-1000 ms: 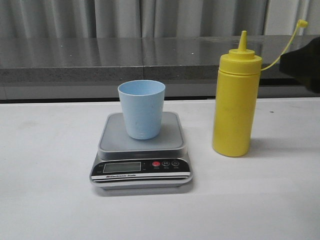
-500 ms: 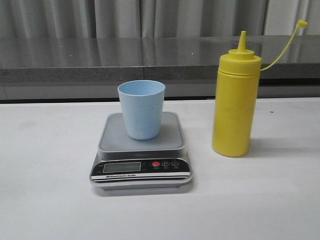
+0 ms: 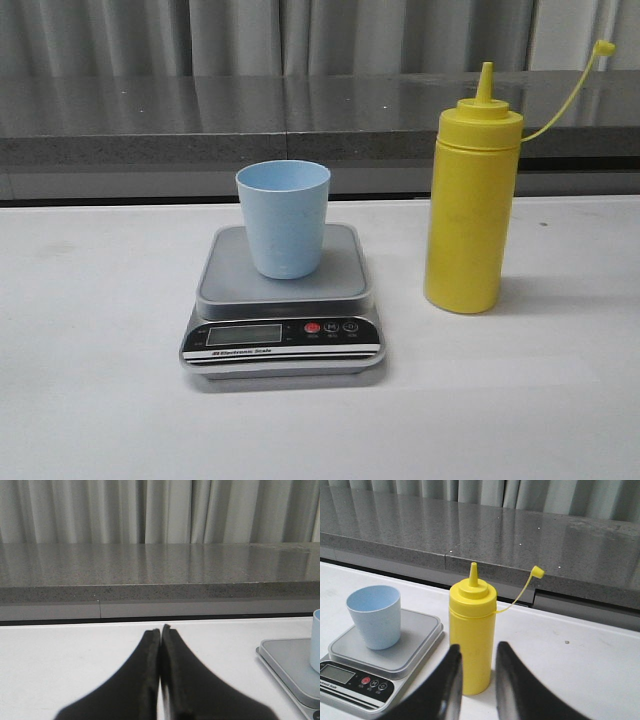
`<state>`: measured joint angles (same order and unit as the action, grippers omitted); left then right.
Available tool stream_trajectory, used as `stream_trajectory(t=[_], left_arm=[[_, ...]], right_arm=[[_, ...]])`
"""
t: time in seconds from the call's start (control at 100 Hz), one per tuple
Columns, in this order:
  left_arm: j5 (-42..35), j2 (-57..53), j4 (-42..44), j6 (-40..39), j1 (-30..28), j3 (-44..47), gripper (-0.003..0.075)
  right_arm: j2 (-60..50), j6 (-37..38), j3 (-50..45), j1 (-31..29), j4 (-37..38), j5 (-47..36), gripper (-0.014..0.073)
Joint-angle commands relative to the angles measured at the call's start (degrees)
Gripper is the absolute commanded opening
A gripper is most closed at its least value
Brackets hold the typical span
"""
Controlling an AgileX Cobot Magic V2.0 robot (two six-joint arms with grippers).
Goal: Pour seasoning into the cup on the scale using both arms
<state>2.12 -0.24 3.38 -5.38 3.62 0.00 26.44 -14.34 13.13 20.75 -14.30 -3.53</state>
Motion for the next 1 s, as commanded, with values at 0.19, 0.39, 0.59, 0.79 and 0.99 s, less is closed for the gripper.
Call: stream_trajectory(t=[0.19, 0.39, 0.59, 0.79, 0.99], left_arm=[[-4.68, -1.64, -0.26, -0.29, -0.15, 2.35, -0.002], [-4.68, -1.64, -0.26, -0.29, -0.15, 2.35, -0.002], [-4.68, -1.64, -0.26, -0.29, -0.15, 2.35, -0.002], [-4.68, -1.64, -0.26, -0.29, -0.15, 2.35, -0.002], [-4.68, -1.64, -0.26, -0.29, -0.15, 2.35, -0.002]], right_arm=[[0.04, -0.81, 2.12, -0.29, 0.1, -6.89, -0.0067], [0.04, -0.81, 2.12, -0.29, 0.1, -6.89, -0.0067], [0.04, -0.81, 2.12, -0.29, 0.1, -6.89, -0.0067], [0.04, -0.81, 2.12, -0.29, 0.1, -6.89, -0.0067], [0.04, -0.81, 2.05, -0.29, 0.17, -7.21, -0.0067]])
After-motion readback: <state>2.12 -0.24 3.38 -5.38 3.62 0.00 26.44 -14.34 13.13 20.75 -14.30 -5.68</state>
